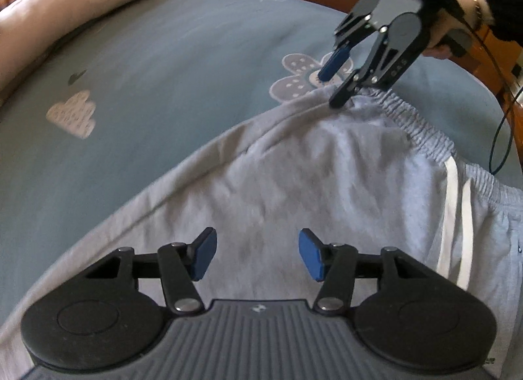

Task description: Fold clothes

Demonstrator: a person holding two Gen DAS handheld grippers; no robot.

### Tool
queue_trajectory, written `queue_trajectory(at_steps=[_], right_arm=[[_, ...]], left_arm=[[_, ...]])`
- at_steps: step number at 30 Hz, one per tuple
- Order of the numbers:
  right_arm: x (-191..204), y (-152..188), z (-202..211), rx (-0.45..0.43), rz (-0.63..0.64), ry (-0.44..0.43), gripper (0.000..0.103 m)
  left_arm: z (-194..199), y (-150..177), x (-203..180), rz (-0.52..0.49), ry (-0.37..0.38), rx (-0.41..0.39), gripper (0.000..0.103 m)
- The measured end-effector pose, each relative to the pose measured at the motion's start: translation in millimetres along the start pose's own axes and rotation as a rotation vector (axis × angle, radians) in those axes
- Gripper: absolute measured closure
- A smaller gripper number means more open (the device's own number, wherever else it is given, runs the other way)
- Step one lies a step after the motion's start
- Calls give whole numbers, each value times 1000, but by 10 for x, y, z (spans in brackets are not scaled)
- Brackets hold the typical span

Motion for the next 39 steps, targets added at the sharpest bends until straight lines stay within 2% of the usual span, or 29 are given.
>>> queue_trajectory(at_steps=[7, 8, 11, 14, 15, 18, 22, 25, 27, 28, 29, 32, 34, 36, 38, 39], right_arm=[[-141, 64, -101, 14, -75, -152, 52], [-152, 63, -106, 14, -79, -168, 55], [-117, 59, -136, 26, -112, -243, 84], [-93, 59, -130, 22, -105, -232, 86], [-84, 51, -108, 14, -105, -230, 90], [-4, 23, 49, -41, -83, -228, 92], [147, 4, 301, -100, -38, -228, 94], [252, -3, 461, -121, 8, -231, 94], [316, -14, 536, -127, 38, -233, 94], [332, -20, 577, -125, 49, -236, 94], [353, -23, 595, -128, 60, -229, 94], [389, 3, 605, -105, 94, -210, 93], [381, 20, 608, -88, 123, -182, 89], [350, 2, 648, -101, 143, -138, 73], [334, 10, 694, -100, 143, -158, 65], [348, 3, 679, -107, 167, -144, 56]], left_arm=[[-263, -459, -8, -140, 55, -19, 50], [-307, -530, -13, -159, 63, -23, 50], [-472, -725, -40, -209, 107, -10, 49], [-640, -878, -97, -271, 149, 7, 48], [-694, -924, -121, -295, 164, 14, 48], [-831, -1030, -222, -379, 221, 32, 48], [-871, -1125, -367, -473, 343, 55, 48], [-838, -1130, -511, -590, 416, 81, 49], [-838, -1106, -623, -637, 454, 117, 53], [-837, -1095, -678, -661, 474, 135, 76], [-834, -1078, -731, -685, 486, 149, 94], [-797, -1000, -845, -745, 449, 143, 96], [-739, -989, -873, -726, 441, 127, 97], [-693, -983, -881, -714, 434, 117, 98], [-673, -990, -892, -714, 425, 111, 98], [-662, -993, -897, -713, 421, 108, 98]])
Point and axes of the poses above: each gripper's, at about its wrist camera, not at the fingertips, and z roughly against the way its jaws point, x to its left, y to its underside, the point moved 8 cm from there along -z, roughly the way its jaws point, and after that the axes turned 4 degrees about -x, right-handed, at the moved point
